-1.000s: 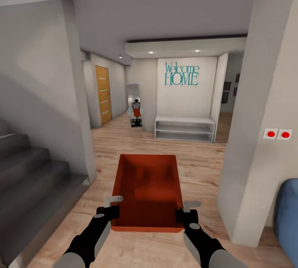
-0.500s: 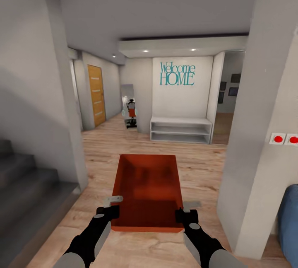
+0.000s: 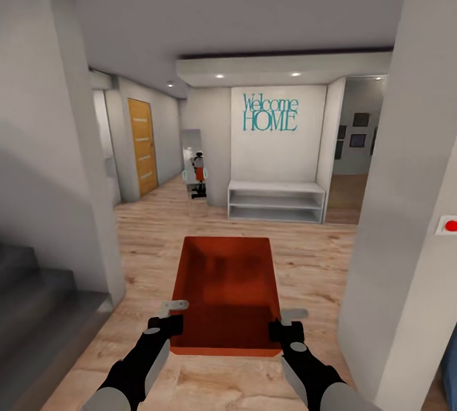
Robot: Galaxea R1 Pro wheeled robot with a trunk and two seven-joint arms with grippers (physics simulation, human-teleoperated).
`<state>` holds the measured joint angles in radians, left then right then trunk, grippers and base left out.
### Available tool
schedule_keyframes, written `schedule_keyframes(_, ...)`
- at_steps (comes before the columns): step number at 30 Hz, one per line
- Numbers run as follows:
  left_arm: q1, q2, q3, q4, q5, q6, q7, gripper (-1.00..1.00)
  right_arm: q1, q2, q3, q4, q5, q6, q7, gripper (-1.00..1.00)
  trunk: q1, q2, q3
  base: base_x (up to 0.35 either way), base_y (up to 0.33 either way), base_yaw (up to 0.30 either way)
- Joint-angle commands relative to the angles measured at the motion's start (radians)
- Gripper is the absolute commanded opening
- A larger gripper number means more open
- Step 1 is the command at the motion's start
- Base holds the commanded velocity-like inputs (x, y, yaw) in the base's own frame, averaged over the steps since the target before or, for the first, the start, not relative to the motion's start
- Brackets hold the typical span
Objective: Move the two storage containers from the living room to the garage. In the garage, place one container on the floor and stack the other container on top of it (either order is fine).
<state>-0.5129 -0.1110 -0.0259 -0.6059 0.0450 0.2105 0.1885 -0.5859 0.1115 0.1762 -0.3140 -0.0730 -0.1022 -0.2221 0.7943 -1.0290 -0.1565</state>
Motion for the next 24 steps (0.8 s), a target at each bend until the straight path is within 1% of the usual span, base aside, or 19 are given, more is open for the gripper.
schedule_keyframes(1, -0.001, -0.001, 0.010, -0.015, -0.007, -0.036, 0.012, -1.00, 0.000, 0.000, -0.003, 0.003, -0.016, -0.004, -0.005, -1.00, 0.001, -0.001, -0.002, 0.325, 0.000, 0.000)
schedule_keyframes(24, -0.001, -0.001, 0.009, -0.015, -0.007, -0.036, 0.012, -1.00, 0.000, 0.000, -0.003, 0.003, -0.016, -0.005, -0.005, -1.00, 0.001, -0.001, -0.002, 0.325, 0.000, 0.000)
